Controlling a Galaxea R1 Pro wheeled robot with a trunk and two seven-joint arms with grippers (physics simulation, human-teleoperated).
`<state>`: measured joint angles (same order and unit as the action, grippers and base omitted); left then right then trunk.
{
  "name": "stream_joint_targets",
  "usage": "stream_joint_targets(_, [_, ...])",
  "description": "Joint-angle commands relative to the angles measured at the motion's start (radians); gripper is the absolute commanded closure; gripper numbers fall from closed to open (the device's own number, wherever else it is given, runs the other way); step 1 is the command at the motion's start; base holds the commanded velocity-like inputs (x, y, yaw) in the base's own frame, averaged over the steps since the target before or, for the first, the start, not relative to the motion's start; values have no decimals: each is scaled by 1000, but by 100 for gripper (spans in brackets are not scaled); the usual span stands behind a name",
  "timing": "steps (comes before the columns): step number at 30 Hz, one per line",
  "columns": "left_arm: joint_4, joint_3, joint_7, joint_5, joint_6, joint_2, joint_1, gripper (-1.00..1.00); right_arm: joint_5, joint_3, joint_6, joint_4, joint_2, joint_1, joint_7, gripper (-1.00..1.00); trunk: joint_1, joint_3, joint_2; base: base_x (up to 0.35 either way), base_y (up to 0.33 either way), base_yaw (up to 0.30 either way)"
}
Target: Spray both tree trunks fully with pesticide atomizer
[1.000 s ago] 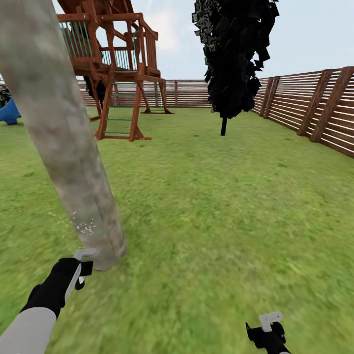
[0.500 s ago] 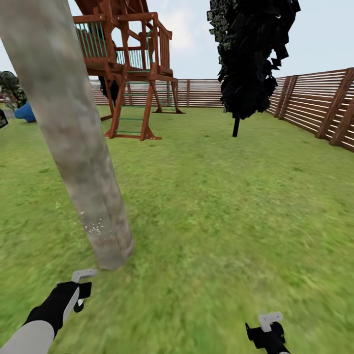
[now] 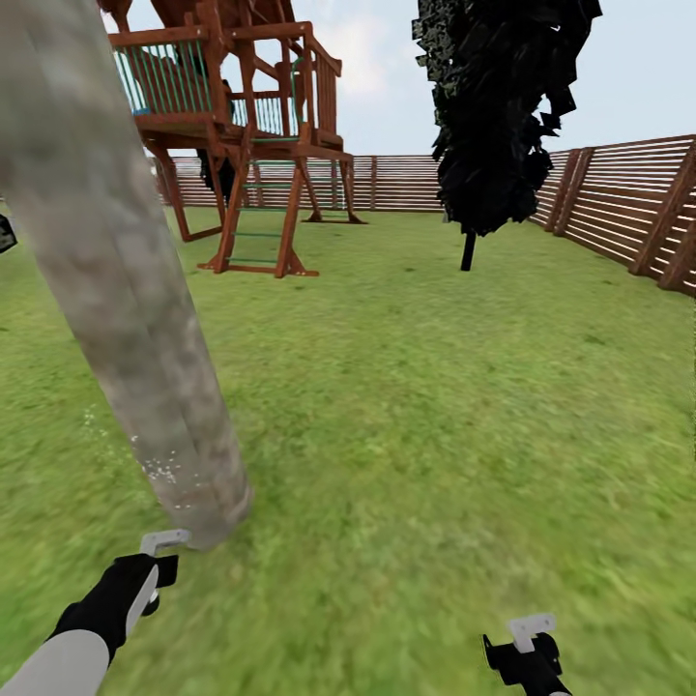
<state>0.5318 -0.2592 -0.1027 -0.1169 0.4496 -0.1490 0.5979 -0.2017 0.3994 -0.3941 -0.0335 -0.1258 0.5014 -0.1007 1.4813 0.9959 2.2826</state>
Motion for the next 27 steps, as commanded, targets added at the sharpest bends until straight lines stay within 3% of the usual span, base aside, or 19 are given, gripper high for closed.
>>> stream_joint_targets(1, [2, -5, 3, -10, 6, 0, 0, 100, -8, 9, -2, 0, 0, 0, -2, -100, 0, 1, 0, 7, -275, 0])
stream_joint_targets(5, [7, -6, 1, -12, 6, 0, 0, 100, -8, 10, -2, 0, 1, 0, -2, -100, 0, 1, 0, 152, -227, 31])
stream_joint_targets(12, [8, -6, 1, -10, 4, 0, 0, 100, -8, 10, -2, 0, 2, 0, -2, -100, 0, 1, 0, 230, -186, 248])
stream_joint_targets(27, [8, -7, 0, -10, 4, 0, 0, 100, -8, 10, -2, 0, 2, 0, -2, -100, 0, 1, 0, 7, -274, 18])
